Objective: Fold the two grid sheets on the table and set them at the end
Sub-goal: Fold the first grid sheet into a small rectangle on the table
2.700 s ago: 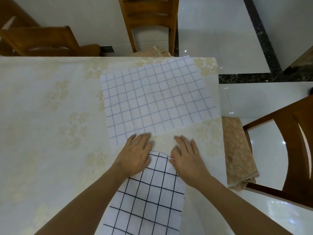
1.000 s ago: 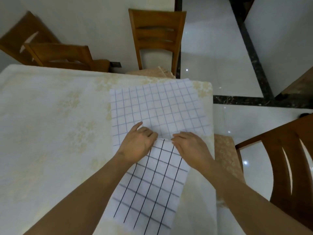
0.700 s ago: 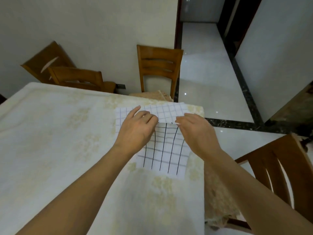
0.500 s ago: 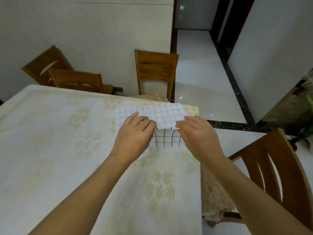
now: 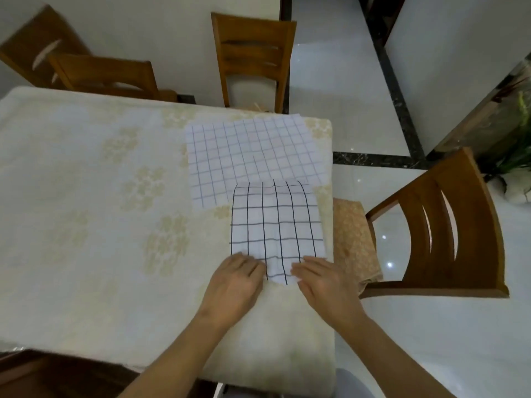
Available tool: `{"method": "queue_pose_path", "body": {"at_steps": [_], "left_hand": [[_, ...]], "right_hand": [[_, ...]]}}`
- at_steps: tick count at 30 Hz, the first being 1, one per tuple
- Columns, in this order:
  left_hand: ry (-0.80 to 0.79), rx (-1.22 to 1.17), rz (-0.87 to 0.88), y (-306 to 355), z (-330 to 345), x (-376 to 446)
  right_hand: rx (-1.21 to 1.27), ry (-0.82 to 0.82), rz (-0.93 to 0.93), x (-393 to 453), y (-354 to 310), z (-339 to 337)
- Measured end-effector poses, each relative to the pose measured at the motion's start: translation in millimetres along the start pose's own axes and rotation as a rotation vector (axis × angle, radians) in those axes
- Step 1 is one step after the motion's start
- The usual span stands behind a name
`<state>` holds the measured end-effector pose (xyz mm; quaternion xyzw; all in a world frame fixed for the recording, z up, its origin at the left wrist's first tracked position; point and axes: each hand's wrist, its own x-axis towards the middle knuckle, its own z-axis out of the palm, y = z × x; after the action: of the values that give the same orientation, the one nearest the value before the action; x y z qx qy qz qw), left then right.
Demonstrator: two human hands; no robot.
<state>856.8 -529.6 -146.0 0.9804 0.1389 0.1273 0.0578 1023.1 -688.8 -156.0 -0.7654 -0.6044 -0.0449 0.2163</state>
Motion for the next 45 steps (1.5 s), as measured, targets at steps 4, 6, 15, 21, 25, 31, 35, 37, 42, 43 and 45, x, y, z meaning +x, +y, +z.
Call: {"method": "queue_pose_path", "body": {"at_steps": [4,6,15,21,25,31,35,37,42,43,45], "left_hand": [[-0.196,-0.029,0.003,18.9,18.9,-44.4],[-0.261,-0.052,-0.009,26.2,19.7,-59.9],[-0.305,-0.095,-0.073,47.5,9.4,-73.2],[-0.179,0.019,-0.12,18.2,30.7,-26.2],[-0.174,0.086,-0.11,-13.0,49.3,14.8],[-0.229,0.134,-0.159,-59.2,84.9,69.2],[-0.209,0.135,-0.179,-79.7,105.5,91.1],[-0.179,0.134,-0.185,-87.5,112.9,98.5],[-0.129,0.124,-0.238,-101.0,123.6,112.7],[-0.121,0.117,-0.249,-102.3,124.8,114.7],[-0.101,0.085,-0.279,-102.7,125.2,116.2]], "right_hand": [[0.038,-0.124,0.019,-49.2,-15.0,13.3],[0.055,-0.162,0.044,-68.3,-21.6,12.9],[0.034,-0.18,0.045,-89.1,-27.8,7.5],[-0.04,-0.163,0.068,-38.9,4.8,23.1],[-0.073,-0.169,0.041,13.4,34.4,42.5],[-0.141,-0.21,0.04,78.6,78.4,81.4],[-0.167,-0.205,0.047,108.0,101.2,108.9],[-0.177,-0.201,0.049,119.4,108.8,118.7],[-0.201,-0.195,0.079,134.9,116.4,130.5],[-0.197,-0.186,0.094,135.5,116.0,131.9],[-0.17,-0.151,0.14,134.9,115.2,133.3]]}}
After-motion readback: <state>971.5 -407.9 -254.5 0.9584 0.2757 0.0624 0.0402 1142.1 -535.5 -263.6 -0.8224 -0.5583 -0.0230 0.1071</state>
